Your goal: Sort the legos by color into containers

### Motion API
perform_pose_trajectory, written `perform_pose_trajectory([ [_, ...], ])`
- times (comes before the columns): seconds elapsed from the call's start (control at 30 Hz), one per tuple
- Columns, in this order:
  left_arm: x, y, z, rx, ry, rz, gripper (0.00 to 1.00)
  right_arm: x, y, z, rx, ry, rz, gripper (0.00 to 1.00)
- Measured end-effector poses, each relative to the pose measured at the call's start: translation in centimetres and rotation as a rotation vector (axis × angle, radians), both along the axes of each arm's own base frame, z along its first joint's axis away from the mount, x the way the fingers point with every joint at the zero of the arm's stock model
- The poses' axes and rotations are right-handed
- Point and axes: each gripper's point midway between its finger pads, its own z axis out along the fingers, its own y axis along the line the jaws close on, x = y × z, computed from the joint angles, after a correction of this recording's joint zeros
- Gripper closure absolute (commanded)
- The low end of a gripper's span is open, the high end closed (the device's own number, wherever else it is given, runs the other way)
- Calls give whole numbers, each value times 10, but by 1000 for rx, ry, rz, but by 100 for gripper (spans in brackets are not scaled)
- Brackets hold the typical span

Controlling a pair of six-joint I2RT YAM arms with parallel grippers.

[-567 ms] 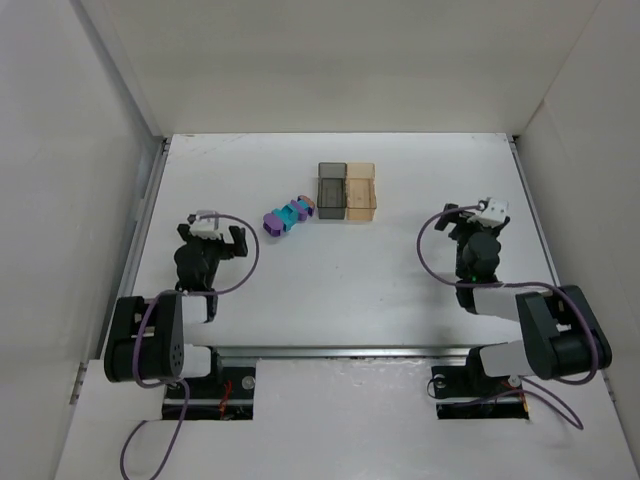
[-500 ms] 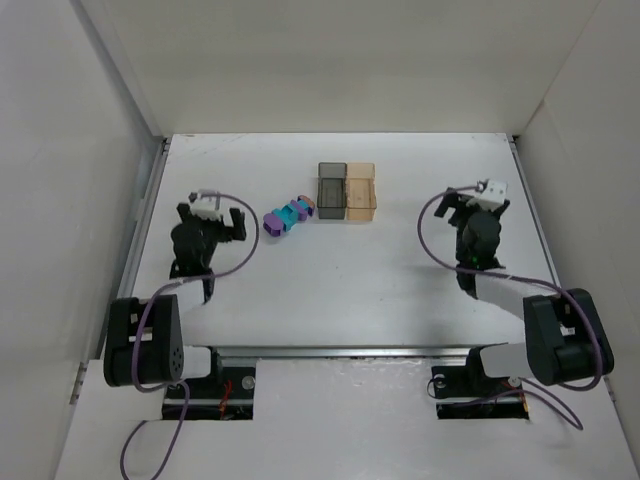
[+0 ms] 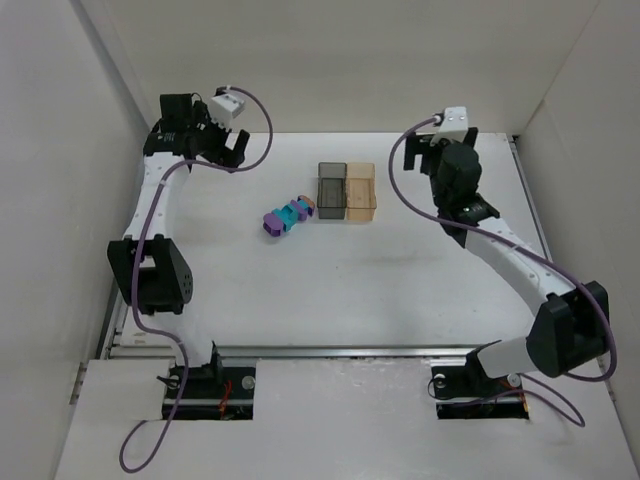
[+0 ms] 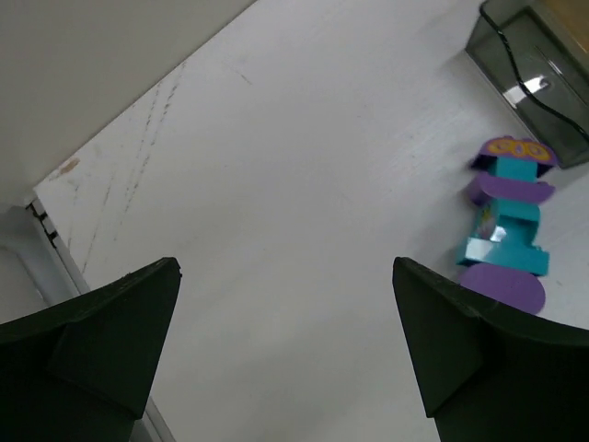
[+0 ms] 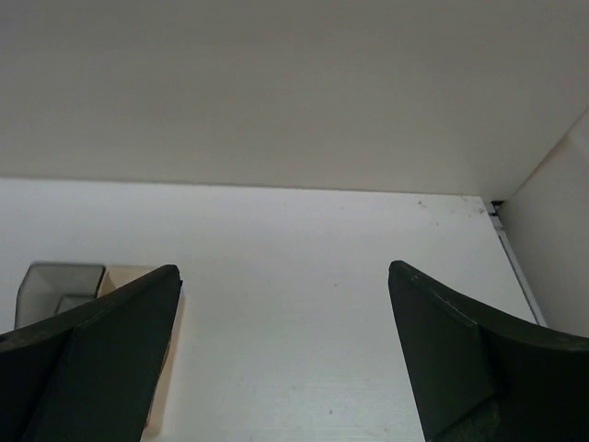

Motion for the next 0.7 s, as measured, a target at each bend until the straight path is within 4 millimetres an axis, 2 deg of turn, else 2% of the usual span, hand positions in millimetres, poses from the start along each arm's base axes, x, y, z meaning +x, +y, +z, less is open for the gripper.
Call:
perform_pose_trajectory([
  [0.03,-8,-3,0,9,10,-33,0,-1,15,-12,-43,38,26,1],
  [0.07,-15,-5,4,18,6,-60,0,-2,19,-15,-56,48,32,1],
  [0.13,-29,-9,26,50,-88,-110,0,-5,37,-30,-110,91,68,1],
  [0.2,-48,-13,57,49,-200,-121,0,-9,50,-38,-144,115,98,1],
  [0.3,-72,-32,101,28,-338,-220,0,-9,55,-42,-159,128,109,1],
  [0.33,-77,-40,108,29,-361,-264,0,-8,56,-43,-162,130,110,1],
  [0.37,-80,-50,106,35,-363,-314,0,-7,57,-43,-163,131,108,1],
  [0.4,-84,-64,100,44,-352,-362,3,-5,58,-43,-164,131,107,1],
  [0.47,-83,-94,71,57,-298,-441,3,-3,62,-43,-166,132,111,1],
  [0.53,-84,-121,27,67,-210,-488,3,-1,65,-44,-169,134,114,1],
  [0.57,-86,-134,-2,76,-145,-505,3,-1,67,-46,-172,138,118,1],
  [0.63,-89,-152,-51,100,-22,-519,3,2,69,-51,-178,147,120,1],
  [0.7,-87,-163,-86,118,64,-515,3,4,71,-56,-184,158,121,1],
])
